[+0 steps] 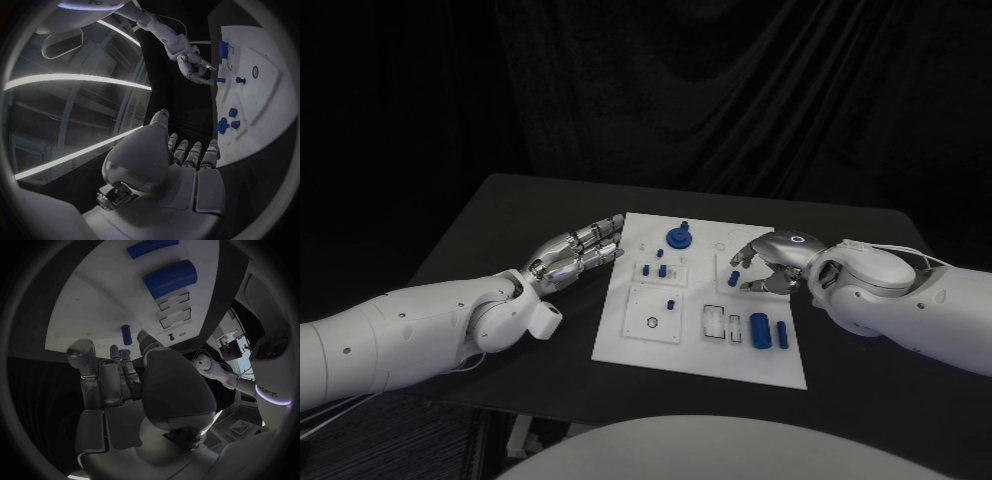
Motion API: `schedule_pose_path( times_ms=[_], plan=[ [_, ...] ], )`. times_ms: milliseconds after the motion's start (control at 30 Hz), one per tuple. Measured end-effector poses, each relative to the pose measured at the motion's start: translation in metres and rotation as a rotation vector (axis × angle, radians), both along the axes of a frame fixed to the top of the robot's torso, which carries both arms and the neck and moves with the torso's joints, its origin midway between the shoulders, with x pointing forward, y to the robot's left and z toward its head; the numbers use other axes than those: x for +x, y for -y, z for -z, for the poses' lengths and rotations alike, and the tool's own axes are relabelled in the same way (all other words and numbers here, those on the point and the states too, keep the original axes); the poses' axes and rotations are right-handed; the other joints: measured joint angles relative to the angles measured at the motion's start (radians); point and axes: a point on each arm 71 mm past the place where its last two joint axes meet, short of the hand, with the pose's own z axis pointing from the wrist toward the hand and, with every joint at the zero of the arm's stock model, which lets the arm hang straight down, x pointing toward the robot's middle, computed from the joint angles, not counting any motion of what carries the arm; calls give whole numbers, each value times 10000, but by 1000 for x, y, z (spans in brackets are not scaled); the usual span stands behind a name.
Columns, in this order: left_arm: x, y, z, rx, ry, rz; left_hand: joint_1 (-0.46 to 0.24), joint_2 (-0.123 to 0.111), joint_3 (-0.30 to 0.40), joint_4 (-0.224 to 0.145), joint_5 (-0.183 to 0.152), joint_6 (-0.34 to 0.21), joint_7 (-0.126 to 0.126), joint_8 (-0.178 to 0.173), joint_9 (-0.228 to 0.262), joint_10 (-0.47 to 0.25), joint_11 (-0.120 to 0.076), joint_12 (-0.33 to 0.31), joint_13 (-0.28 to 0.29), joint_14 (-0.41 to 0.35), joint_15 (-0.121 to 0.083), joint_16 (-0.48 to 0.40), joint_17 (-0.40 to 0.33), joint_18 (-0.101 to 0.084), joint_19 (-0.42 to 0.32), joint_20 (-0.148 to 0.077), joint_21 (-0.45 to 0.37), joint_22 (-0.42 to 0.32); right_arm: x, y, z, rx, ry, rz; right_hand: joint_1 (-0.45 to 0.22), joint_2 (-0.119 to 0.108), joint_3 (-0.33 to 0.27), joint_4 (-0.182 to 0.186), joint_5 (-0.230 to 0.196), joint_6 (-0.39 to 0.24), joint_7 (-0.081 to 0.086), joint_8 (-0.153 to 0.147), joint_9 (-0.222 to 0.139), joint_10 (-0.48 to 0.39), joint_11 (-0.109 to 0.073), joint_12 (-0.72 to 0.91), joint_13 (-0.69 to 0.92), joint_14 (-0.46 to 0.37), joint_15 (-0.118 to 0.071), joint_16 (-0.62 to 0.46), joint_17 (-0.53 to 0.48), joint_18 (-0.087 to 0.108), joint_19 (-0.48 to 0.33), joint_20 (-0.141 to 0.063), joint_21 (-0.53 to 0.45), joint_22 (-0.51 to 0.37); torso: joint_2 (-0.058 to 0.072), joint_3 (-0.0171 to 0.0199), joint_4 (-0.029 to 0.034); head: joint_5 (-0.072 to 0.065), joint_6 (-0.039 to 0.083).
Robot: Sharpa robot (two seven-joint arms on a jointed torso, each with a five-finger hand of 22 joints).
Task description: Assemble the parts on the task board
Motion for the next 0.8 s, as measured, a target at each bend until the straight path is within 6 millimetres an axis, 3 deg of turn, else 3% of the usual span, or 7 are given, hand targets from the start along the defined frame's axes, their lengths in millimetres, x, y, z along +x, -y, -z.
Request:
schedule_pose_path(
  times_ms=[133, 233, 700, 800],
  plan=[
    [0, 0, 0, -3, -10, 2, 0, 0, 0, 0, 0, 0, 0, 0, 0, 0, 0, 0, 0, 0, 0, 0, 0, 0, -98, -15, -70, -76, 2, -1, 6, -81, -47, 19, 293, 129, 90, -286, 457, -57, 13, 0, -100, 224, 15, -254, -154, 0, 0, 0, -61, 0, 0, 0, 0, 0, 0, 0, 8, -26, 0],
    [-1, 0, 1, -4, -16, 3, -28, -28, 0, 0, 0, 0, 0, 0, -1, 0, 0, 0, 0, 0, 0, 0, 0, 0, -70, 0, -47, -54, 3, -1, 9, -123, -71, 30, 422, 152, 163, -434, 703, -192, -122, -45, -175, 326, 15, -405, -251, 0, 0, -46, -99, 1, 0, 0, 0, 0, -1, -1, 10, -28, 0],
    [-1, 0, 2, 4, -48, 1, -78, -2, 29, 29, -1, 0, 0, 0, -1, 0, 0, 0, 0, 0, 0, 0, 0, 0, -40, 15, -34, -30, 7, -5, 18, -194, -126, -12, 573, 282, 329, -600, 786, -167, -243, -10, -227, 613, -29, -583, -378, 0, 0, -95, -166, 2, 0, 0, -36, 0, -3, -7, 16, -48, 0],
    [-1, 0, 3, 2, -67, 8, -78, -2, 29, 29, -2, 0, 0, 0, -1, 0, 0, 0, 0, 0, 0, 0, 0, 0, 36, 35, 11, 9, 8, -6, 19, -176, -150, -21, 573, 282, 369, -641, 785, 18, -171, 59, -227, 853, -49, -606, -409, 17, -18, -95, -123, 2, 20, -20, -29, 0, -3, -8, 17, -58, 0]
  ],
)
